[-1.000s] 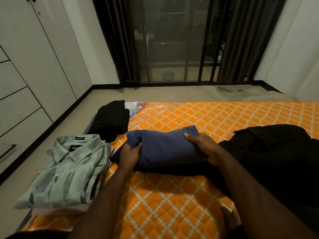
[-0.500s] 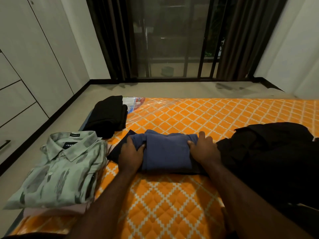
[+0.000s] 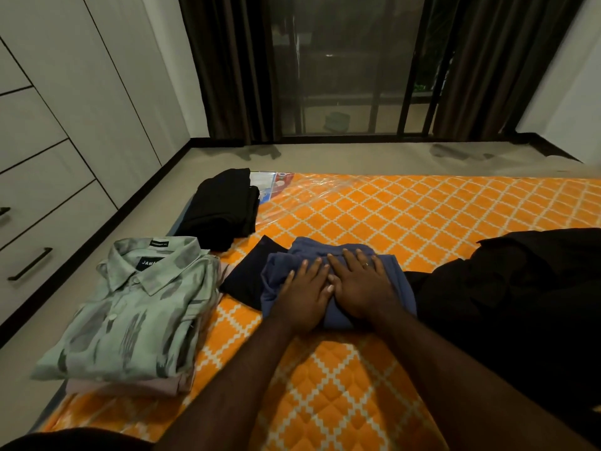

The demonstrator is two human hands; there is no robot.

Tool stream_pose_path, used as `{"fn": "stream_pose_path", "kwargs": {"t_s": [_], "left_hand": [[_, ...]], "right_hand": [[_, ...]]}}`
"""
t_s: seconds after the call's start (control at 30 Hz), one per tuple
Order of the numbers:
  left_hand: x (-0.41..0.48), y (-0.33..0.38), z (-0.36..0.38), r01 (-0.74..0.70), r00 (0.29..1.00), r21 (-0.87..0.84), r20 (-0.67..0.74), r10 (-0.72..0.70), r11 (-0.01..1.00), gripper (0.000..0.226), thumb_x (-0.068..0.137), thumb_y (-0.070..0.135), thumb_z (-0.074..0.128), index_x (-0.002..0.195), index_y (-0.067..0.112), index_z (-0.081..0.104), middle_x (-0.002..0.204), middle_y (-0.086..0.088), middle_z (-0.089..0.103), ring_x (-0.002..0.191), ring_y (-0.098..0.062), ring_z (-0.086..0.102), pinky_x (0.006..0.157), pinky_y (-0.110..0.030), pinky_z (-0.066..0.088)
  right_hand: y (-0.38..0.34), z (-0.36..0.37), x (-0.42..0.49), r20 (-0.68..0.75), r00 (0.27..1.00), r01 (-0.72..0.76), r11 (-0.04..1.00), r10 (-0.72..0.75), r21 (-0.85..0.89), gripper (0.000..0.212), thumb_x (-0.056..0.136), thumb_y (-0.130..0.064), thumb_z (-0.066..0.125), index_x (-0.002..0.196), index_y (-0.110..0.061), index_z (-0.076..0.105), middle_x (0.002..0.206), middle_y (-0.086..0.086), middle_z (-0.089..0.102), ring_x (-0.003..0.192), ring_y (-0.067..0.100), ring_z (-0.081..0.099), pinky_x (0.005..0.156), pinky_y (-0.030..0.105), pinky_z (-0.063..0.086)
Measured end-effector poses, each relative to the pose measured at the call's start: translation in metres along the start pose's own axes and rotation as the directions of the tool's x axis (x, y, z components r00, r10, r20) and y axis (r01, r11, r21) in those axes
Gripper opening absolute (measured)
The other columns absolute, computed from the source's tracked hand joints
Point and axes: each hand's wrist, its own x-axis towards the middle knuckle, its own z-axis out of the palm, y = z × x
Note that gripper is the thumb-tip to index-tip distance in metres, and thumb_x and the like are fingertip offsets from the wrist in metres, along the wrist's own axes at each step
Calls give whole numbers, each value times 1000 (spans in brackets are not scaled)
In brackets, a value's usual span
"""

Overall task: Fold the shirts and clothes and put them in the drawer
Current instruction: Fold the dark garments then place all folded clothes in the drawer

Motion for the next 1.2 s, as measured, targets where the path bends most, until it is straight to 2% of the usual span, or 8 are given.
{"fn": "stream_pose_path", "kwargs": {"t_s": [0.1,0.17,0.3,0.43,0.8,0.93,1.1,1.2], "left_hand": [[-2,11,-16,9,968,19,-251,-4,1000,28,103,37,47,117,18,63,125,-2,63,119,-23,57,98,-42,45],[-6,20,-29,111,924,6,-368,-101,994,27,103,36,48,92,17,62,92,-2,66,87,-21,64,70,-36,48],[-9,18,-57,385,923,-50,12,-385,922,39,102,48,50,94,13,65,72,1,57,77,-20,63,63,-29,45],[-14,2,-64,494,846,-136,305,-438,859,42,101,49,54,85,11,65,65,-3,66,55,-16,64,63,-28,53],[-16,5,-77,456,880,-149,222,-420,877,46,99,48,57,100,5,71,93,-15,76,77,-26,71,85,-41,60],[-11,9,-91,425,904,-163,121,-409,891,42,98,50,59,92,10,69,84,-10,74,76,-24,70,69,-35,55],[-10,23,-100,251,898,-77,-353,-261,965,28,100,48,54,89,22,60,78,7,57,80,-17,60,60,-30,38],[-8,27,-78,136,906,-27,-401,-135,990,32,102,46,51,119,22,62,111,1,65,105,-22,63,83,-38,50]], "right_hand": [[0,-7,4,20,1000,-23,999,22,41,59,107,-56,19,163,-38,11,172,1,8,158,26,4,125,53,-2],[0,-7,6,7,1000,-20,999,20,51,60,106,-58,22,162,-38,17,170,3,19,156,28,14,124,55,2],[-2,-23,12,-55,998,-4,999,6,36,57,97,-60,46,149,-35,42,146,6,51,137,34,43,114,57,21],[1,-40,13,-118,992,40,998,-34,44,60,88,-64,60,138,-31,52,128,5,52,125,30,47,106,52,25],[8,-55,37,52,989,131,983,-139,132,37,100,-55,53,100,-20,68,95,4,66,89,25,60,71,36,46],[5,-78,47,6,984,173,950,-180,261,27,97,-53,59,86,-29,64,89,-3,66,93,25,62,76,38,48],[-1,-85,55,-425,904,87,990,-31,112,23,100,-45,55,110,-30,68,113,0,69,116,31,52,93,45,38],[-8,-45,55,-401,915,64,997,-41,45,43,100,-42,53,141,-32,54,142,3,56,138,33,42,106,51,29]]}}
